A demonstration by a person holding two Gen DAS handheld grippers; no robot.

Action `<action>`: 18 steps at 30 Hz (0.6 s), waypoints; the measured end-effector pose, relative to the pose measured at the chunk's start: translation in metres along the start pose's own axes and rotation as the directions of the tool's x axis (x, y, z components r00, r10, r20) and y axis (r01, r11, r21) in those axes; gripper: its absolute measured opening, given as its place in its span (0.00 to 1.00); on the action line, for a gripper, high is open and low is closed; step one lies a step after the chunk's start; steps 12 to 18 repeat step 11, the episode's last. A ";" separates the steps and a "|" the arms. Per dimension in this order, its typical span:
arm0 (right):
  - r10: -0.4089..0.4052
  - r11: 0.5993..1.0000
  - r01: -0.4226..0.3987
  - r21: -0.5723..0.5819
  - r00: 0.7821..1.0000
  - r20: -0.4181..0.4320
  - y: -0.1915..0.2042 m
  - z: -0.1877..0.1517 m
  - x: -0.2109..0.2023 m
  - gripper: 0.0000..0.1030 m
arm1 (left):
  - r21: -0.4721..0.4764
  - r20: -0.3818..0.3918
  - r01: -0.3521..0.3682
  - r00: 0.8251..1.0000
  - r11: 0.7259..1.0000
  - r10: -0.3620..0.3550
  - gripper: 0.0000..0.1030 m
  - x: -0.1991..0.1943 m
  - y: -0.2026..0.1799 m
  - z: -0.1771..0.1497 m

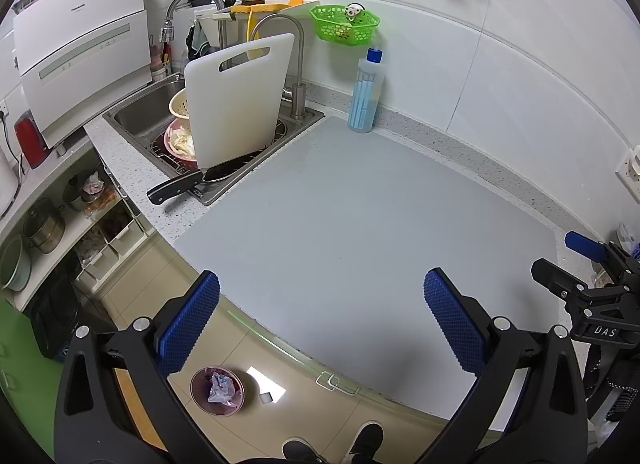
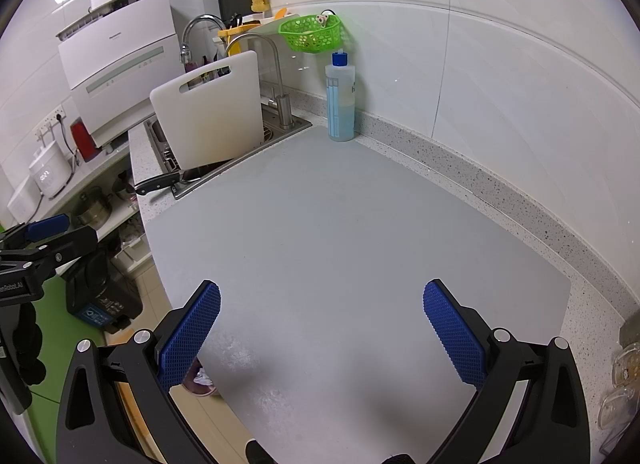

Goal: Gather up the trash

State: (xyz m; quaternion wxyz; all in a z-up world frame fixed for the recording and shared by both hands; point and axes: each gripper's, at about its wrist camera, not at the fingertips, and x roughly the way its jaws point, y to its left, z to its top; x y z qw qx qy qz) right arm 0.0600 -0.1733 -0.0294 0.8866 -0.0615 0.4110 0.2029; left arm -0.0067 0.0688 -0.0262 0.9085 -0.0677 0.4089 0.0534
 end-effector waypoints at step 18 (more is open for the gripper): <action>0.002 1.000 -0.002 0.002 1.000 -0.001 -0.002 0.001 0.000 0.95 | -0.002 0.028 -0.011 1.000 1.000 0.011 0.97 0.002 -0.005 0.002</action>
